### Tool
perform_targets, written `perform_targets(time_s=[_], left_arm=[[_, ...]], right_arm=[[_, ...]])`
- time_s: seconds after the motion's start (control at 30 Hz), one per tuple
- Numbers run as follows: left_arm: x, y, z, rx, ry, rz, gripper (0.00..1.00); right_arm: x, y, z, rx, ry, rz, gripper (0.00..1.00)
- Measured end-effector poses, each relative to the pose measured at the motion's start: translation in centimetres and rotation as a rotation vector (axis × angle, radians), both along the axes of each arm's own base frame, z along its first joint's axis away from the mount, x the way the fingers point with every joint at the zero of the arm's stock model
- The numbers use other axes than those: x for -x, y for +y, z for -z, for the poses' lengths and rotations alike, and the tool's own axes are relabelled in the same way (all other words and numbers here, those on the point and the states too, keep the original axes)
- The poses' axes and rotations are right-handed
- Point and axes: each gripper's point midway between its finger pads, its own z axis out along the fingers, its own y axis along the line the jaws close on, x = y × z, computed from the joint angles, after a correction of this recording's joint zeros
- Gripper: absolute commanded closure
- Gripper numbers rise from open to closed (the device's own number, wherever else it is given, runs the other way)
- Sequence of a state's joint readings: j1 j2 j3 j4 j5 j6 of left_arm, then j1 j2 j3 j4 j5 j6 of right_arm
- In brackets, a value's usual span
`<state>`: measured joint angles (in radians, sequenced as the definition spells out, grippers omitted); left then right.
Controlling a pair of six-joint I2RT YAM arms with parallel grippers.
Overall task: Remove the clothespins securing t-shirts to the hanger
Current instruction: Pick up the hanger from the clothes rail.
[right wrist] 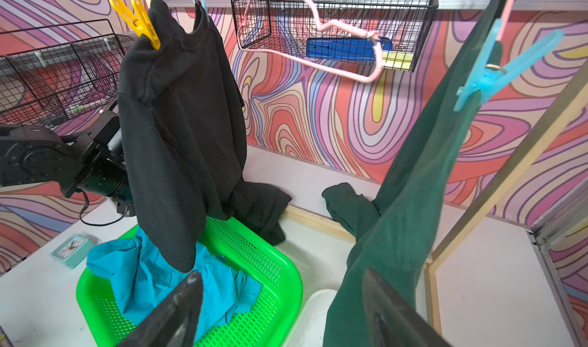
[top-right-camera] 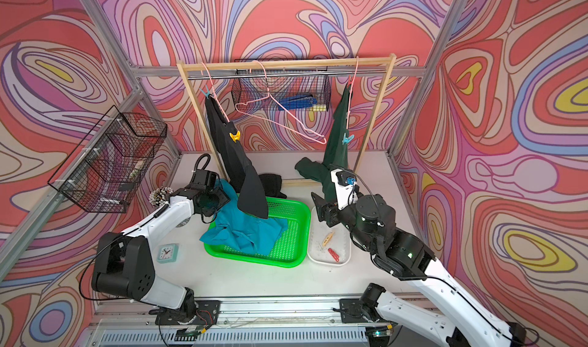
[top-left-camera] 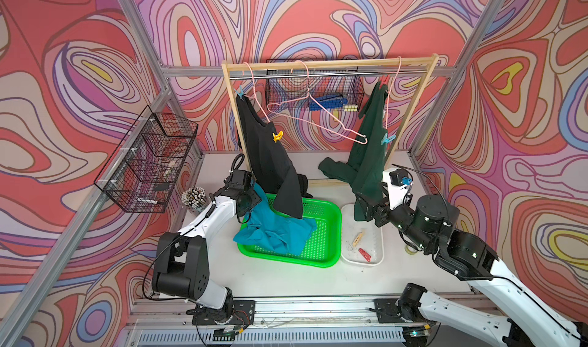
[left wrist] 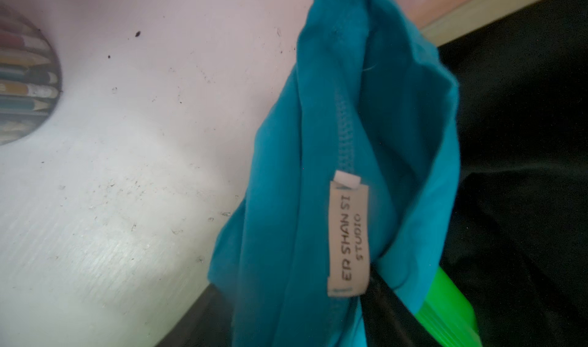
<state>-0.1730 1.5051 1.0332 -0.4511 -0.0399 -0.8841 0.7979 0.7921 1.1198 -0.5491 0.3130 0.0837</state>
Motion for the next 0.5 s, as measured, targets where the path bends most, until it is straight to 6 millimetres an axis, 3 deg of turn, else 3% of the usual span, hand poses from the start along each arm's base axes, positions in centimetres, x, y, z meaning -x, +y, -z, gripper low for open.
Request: perform_targets(time_s=[0.13, 0.27, 0.5], left_arm=[[0.2, 0.4, -0.6, -0.011, -0.028, -0.016, 0.77], [-0.1, 0.5, -0.9, -0.022, -0.048, -0.024, 1.0], [0.1, 0.9, -2.4, -0.066, -0.096, 0.006, 1.0]], right_arm=[[0.2, 0.1, 0.0, -0.018, 0.013, -0.011, 0.2], [0.5, 0.0, 0.1, -0.042, 0.028, -0.012, 0.2], [0.8, 0.1, 1.1, -0.061, 0.086, -0.014, 0.16]])
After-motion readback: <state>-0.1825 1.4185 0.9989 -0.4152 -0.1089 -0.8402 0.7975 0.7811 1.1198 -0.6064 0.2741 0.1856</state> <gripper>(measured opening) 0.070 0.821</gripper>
